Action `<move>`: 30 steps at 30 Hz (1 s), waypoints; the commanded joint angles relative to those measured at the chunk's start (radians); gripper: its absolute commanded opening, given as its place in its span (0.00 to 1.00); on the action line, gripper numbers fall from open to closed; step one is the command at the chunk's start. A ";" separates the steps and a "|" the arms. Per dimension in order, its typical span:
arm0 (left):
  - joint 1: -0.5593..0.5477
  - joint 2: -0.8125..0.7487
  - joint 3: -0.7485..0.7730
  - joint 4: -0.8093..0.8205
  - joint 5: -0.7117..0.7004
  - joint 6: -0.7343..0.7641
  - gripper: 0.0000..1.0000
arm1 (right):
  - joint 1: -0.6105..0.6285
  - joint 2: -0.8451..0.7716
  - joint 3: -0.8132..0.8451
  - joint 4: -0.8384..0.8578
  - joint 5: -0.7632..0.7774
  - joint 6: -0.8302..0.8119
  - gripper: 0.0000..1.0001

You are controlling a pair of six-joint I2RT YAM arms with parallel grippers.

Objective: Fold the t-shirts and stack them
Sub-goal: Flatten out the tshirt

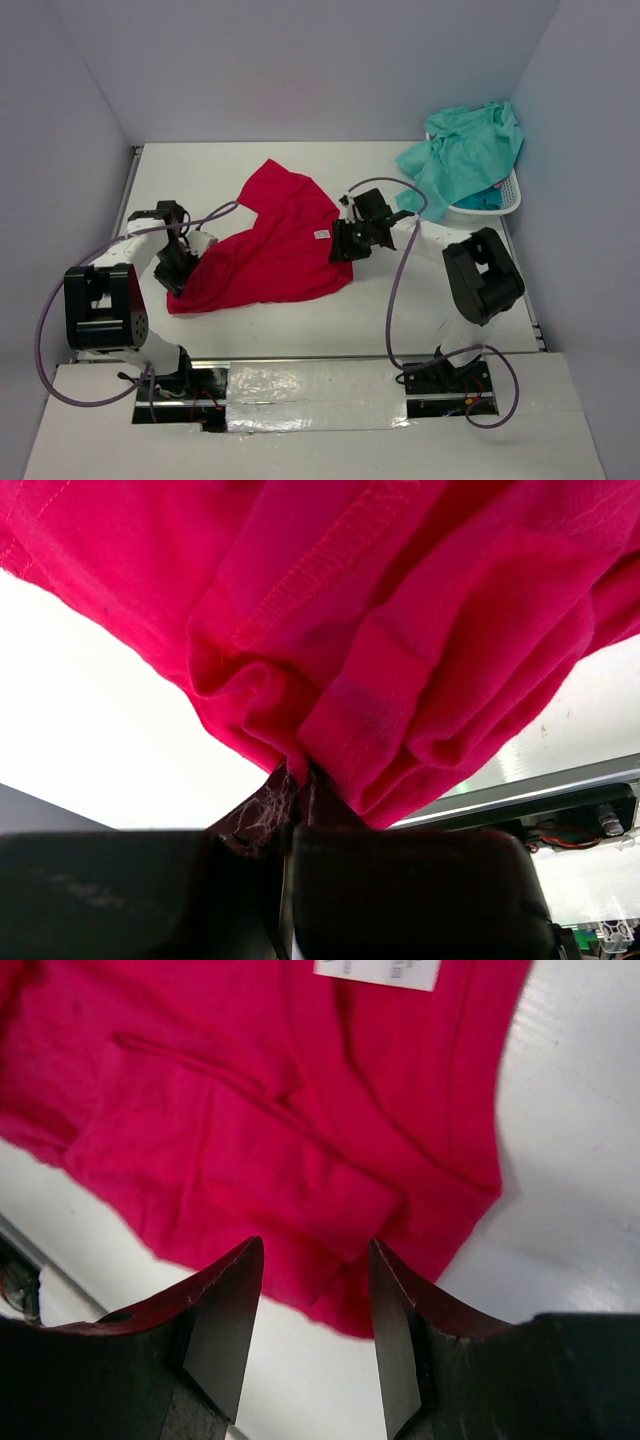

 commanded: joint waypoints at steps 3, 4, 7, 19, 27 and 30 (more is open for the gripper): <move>0.014 -0.040 0.016 -0.018 0.021 0.009 0.08 | -0.010 0.103 0.073 0.018 -0.024 0.024 0.53; 0.014 -0.040 0.020 -0.018 0.021 0.007 0.08 | -0.015 0.109 0.077 0.008 -0.019 0.025 0.53; 0.016 -0.040 0.026 -0.022 0.028 0.004 0.08 | -0.016 0.103 0.051 0.041 -0.021 0.031 0.55; 0.019 -0.024 0.079 0.005 0.059 -0.026 0.02 | -0.016 0.179 0.117 0.095 -0.067 0.059 0.00; 0.025 0.248 0.724 0.078 0.117 -0.100 0.00 | -0.194 0.213 0.685 -0.144 -0.028 -0.050 0.00; 0.040 0.492 1.335 -0.045 0.168 -0.179 0.00 | -0.252 0.296 1.113 -0.300 0.019 -0.093 0.00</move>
